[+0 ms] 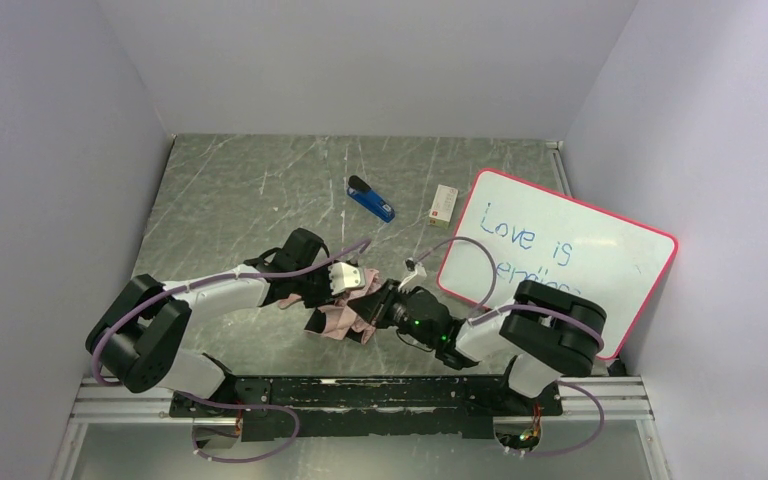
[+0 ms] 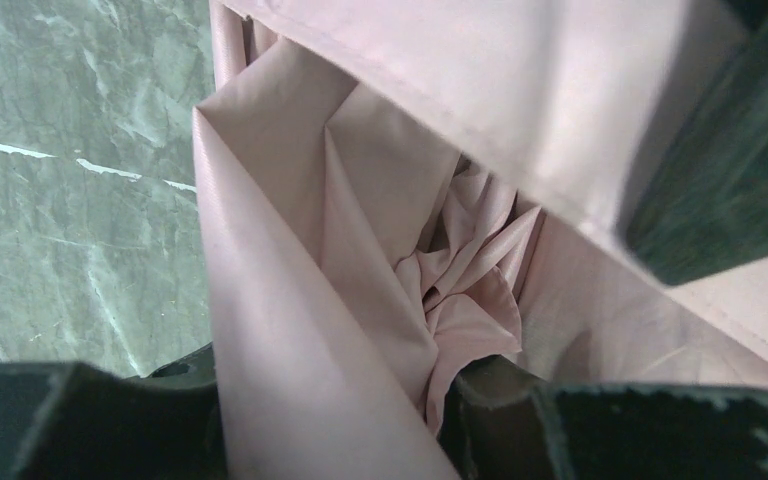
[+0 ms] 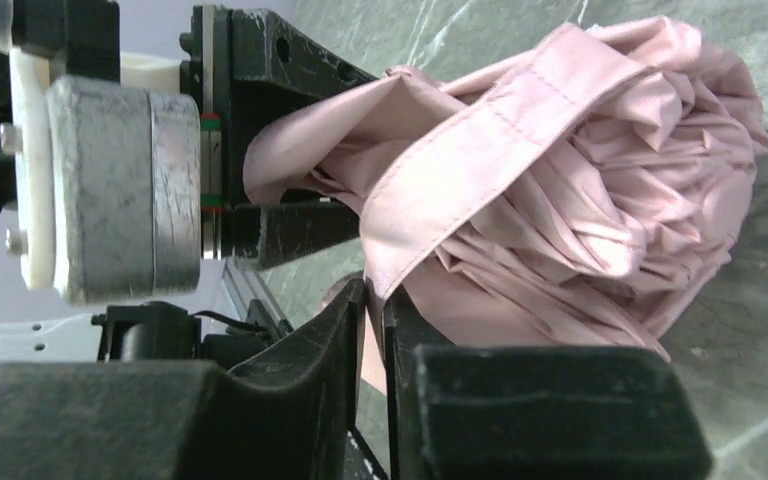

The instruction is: Put away the umbrella

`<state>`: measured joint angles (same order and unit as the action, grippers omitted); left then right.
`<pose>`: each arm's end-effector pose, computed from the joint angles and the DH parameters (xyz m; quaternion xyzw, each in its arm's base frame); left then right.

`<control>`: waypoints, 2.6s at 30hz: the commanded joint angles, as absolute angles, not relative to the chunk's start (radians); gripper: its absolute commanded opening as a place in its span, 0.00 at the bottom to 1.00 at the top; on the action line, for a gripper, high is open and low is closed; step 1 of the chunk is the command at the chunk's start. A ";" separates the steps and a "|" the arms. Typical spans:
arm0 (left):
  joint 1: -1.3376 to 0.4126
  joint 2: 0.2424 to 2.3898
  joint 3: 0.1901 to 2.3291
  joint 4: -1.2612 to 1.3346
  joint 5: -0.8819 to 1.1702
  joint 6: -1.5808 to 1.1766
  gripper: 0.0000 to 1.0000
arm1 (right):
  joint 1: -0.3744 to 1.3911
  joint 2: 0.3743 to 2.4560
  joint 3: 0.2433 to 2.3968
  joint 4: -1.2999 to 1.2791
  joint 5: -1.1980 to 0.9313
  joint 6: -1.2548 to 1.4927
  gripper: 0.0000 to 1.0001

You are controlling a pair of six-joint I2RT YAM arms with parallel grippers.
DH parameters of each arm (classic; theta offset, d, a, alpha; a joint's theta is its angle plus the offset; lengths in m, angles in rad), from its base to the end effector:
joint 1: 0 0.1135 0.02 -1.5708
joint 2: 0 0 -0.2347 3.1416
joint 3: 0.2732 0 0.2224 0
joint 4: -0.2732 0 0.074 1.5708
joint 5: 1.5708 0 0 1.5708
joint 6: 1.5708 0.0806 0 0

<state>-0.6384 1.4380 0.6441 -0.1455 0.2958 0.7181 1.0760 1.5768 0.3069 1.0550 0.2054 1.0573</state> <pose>0.2037 -0.1804 0.1135 0.6255 0.7034 -0.1277 0.3124 0.1529 0.2488 0.1288 0.0571 0.7753 0.5077 0.3713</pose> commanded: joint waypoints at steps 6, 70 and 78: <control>-0.608 1.507 0.617 -0.197 0.149 0.758 0.05 | 1.060 1.567 0.189 1.337 0.009 0.833 0.00; -0.577 1.567 0.647 -0.159 0.084 0.742 0.05 | 1.389 1.012 0.407 0.182 0.130 0.333 0.40; -0.578 1.551 0.646 -0.172 0.087 0.733 0.05 | 1.389 1.251 0.476 0.384 0.234 0.384 0.21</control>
<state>-0.6033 1.5146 0.6968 -0.0746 0.2260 0.6952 1.3869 1.1263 0.4175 0.2470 0.1642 0.3557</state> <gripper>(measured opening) 0.400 0.265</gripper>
